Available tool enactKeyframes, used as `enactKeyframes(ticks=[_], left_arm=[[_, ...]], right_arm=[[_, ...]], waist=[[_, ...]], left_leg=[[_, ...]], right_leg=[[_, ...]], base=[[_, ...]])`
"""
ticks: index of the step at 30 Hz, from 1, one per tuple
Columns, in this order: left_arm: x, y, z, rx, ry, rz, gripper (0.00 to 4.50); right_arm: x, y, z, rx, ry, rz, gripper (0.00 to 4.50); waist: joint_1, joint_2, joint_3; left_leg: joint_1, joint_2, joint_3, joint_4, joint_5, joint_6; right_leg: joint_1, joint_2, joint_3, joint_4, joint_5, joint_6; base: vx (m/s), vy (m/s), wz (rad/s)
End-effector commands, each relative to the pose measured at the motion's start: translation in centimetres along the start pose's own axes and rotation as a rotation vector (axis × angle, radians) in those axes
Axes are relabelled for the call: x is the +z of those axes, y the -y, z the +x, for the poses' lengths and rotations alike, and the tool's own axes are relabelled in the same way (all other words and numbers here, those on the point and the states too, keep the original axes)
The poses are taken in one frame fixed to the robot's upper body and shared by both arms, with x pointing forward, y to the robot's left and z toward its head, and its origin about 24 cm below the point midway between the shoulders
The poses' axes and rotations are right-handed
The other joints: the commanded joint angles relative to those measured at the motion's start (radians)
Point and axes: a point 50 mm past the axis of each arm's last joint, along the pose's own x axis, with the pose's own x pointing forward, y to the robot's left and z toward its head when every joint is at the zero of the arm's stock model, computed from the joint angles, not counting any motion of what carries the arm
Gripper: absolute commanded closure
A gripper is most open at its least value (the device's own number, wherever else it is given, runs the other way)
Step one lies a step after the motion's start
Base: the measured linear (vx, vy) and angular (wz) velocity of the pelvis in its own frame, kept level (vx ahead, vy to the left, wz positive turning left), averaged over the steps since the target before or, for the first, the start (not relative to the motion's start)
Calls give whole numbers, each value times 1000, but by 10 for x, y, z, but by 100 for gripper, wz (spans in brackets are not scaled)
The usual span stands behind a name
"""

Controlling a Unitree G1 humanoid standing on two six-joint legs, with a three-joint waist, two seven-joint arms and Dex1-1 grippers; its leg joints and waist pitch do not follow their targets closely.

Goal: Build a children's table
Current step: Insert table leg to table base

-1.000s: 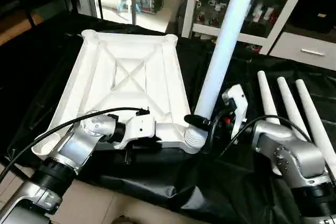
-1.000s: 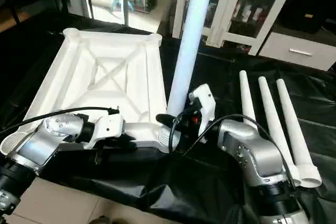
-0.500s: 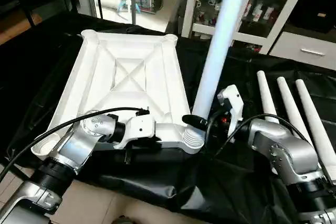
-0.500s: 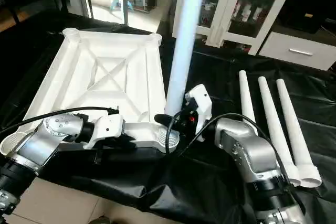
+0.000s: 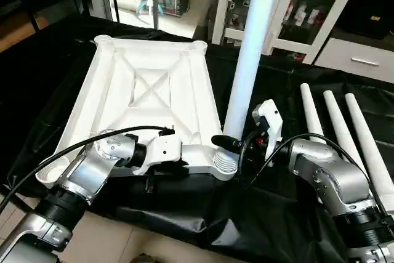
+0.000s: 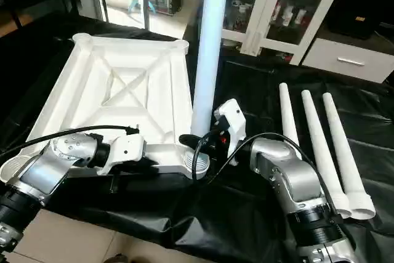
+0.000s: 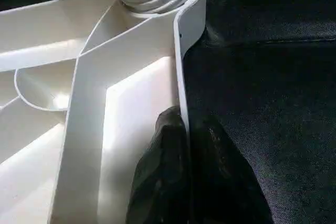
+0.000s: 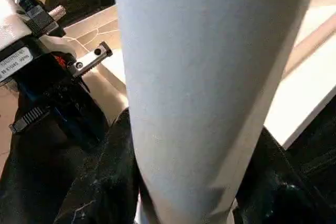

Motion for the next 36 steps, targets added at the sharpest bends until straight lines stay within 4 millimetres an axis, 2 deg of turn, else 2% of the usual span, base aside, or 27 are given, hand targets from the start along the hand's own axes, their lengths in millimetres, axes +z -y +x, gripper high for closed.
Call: enactKeyframes(ticks=[1,8,17,24,28,36], left_arm=[[-7,6,5,-31,-53,-2,447],[-8,7,5,-26,-53,-6,447],[-9,7,4,-20,-53,-6,447],[-9,7,5,-14,-52,-5,447],[-9,7,4,-12,-52,-5,447],[-9,8,4,-8,-53,-5,447]], right_arm=[[-7,5,1,-37,-27,8,262],[-12,12,-9,-97,28,77,262],[-24,9,-18,-113,89,127,262],[-33,5,-23,-165,163,115,262],[-39,1,-26,-183,195,108,262],[-44,-9,-28,-167,186,33,262]], waist=[[-6,6,-44],[-7,5,-44],[-5,5,-44],[-4,4,-42],[-3,4,-43],[-1,0,-42]], left_leg=[[23,61,-23,-93,-270,-52],[23,61,-25,-97,-293,-56],[22,62,-24,-98,-290,-52],[22,63,-26,-102,-314,-51],[23,64,-26,-104,-314,-50],[23,65,-26,-106,-320,-44]], right_leg=[[6,-86,39,-93,-182,-177],[3,-86,39,-96,-204,-170],[3,-86,40,-97,-196,-167],[1,-87,40,-102,-230,-159],[0,-86,40,-102,-210,-156],[0,-87,41,-106,-226,-148]], base=[[0,0,0],[0,0,0],[0,0,0],[0,0,0],[0,0,0],[0,0,0]])
